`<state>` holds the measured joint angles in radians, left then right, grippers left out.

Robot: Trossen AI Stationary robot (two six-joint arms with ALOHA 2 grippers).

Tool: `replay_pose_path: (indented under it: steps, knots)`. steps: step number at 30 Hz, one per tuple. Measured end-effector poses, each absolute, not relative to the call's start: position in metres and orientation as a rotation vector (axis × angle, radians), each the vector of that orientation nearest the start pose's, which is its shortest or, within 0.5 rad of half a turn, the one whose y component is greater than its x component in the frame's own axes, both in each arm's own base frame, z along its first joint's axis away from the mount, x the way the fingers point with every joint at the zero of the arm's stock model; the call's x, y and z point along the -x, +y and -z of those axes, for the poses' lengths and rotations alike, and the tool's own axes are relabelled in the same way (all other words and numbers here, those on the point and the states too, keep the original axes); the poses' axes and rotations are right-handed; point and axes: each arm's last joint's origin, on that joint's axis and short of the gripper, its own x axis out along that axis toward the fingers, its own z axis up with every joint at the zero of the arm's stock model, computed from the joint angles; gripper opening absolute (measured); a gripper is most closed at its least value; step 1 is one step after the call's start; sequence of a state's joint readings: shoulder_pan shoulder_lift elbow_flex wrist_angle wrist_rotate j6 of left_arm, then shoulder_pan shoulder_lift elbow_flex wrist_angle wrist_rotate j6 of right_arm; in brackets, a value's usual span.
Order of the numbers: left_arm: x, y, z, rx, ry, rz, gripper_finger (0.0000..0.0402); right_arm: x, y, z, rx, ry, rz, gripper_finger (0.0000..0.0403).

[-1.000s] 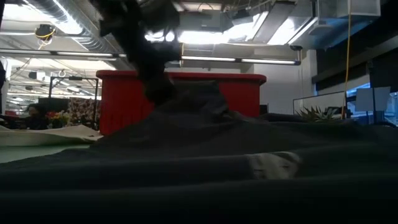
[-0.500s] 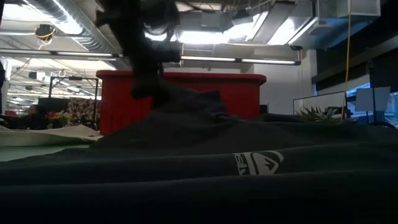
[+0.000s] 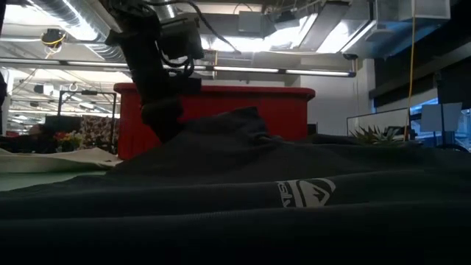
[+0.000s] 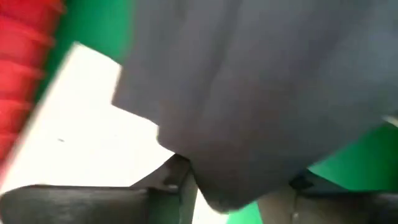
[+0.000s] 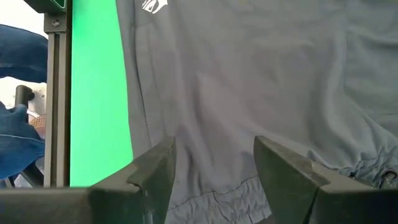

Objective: Fold Laundry from Bin
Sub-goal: Fold the black shorts from the red laundry bin

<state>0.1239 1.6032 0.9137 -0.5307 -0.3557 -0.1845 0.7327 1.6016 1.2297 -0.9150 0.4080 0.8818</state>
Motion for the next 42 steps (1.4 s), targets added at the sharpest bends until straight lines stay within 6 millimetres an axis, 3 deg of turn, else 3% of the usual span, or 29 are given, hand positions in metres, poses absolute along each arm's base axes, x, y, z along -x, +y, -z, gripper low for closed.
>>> replay_pose_path:
  steps: [4, 12, 23, 33, 40, 42]
  knots:
    - [-0.279, 0.043, -0.170, 0.170, 1.290, -0.416, 0.0157, -0.235, 0.196, -0.242, -0.098, 1.077, 0.212, 0.0216]
    - [-0.268, 0.028, -0.179, 0.154, 1.479, -0.380, 0.0150, -0.238, 0.200, -0.205, -0.119, 1.131, 0.219, 0.0216]
    - [-0.284, 0.000, -0.215, 0.200, 1.439, -0.307, 0.0128, -0.237, 0.203, -0.200, -0.107, 1.227, 0.131, 0.0216]
    - [-0.294, -0.060, -0.229, 0.373, 1.335, -0.187, 0.0126, -0.235, 0.209, -0.198, -0.175, 1.323, 0.025, 0.0216]
    - [-0.299, -0.119, -0.236, 0.398, 1.155, -0.018, 0.0135, -0.227, 0.228, -0.199, -0.185, 1.286, -0.078, 0.0216]
    - [-0.303, -0.132, -0.234, 0.439, 1.074, -0.087, 0.0150, -0.225, 0.234, -0.200, -0.180, 1.259, -0.099, 0.0216]
